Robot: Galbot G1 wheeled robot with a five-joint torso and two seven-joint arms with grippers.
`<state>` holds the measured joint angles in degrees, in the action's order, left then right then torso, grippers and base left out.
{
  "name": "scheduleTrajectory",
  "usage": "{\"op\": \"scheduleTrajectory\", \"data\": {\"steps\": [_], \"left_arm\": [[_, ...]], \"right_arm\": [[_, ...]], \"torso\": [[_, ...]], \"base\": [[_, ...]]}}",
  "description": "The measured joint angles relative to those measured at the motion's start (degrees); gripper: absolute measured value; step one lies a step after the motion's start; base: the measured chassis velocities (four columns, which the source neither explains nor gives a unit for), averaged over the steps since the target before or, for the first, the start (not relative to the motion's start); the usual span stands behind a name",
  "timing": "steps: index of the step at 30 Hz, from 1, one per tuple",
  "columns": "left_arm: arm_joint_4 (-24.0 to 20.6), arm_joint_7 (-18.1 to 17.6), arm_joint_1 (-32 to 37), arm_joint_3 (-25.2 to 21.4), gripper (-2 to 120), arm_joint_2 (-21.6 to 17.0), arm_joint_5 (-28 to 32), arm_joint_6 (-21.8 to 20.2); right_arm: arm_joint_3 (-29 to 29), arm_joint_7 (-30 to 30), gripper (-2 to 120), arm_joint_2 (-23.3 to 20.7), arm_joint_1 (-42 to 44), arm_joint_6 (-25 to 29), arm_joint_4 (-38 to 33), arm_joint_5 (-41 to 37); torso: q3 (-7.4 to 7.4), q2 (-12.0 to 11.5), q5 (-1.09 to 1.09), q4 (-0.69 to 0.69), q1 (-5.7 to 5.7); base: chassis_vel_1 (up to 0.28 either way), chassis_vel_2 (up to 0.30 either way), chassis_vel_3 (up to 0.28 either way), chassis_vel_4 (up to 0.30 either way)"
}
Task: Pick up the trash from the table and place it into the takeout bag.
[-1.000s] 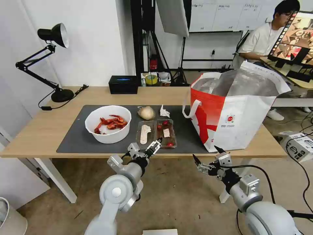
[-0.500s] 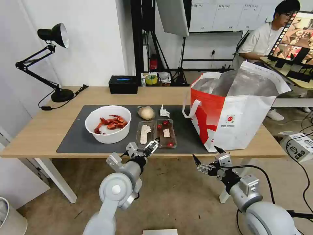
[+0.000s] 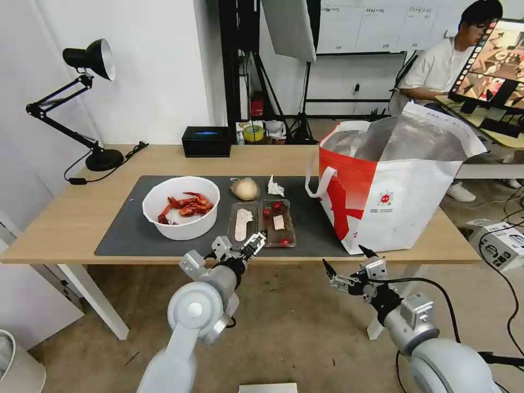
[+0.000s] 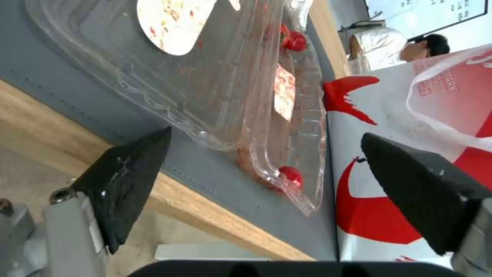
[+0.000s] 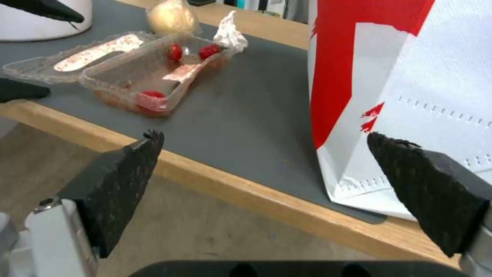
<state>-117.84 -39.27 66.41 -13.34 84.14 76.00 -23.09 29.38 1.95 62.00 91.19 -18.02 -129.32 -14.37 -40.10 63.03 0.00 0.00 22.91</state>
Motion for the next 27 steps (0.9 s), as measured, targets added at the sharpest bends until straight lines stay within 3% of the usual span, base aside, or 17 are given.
{"op": "scheduleTrajectory", "data": {"steps": [27], "left_arm": [[-0.2,0.0,-0.5,-0.7,100,0.3,0.0,2.7]], "right_arm": [[-0.4,0.0,100,0.6,0.5,0.1,0.0,0.7]], "torso": [[-0.01,0.0,0.00,0.00,0.01]], "base": [[0.000,0.000,0.000,0.000]]}}
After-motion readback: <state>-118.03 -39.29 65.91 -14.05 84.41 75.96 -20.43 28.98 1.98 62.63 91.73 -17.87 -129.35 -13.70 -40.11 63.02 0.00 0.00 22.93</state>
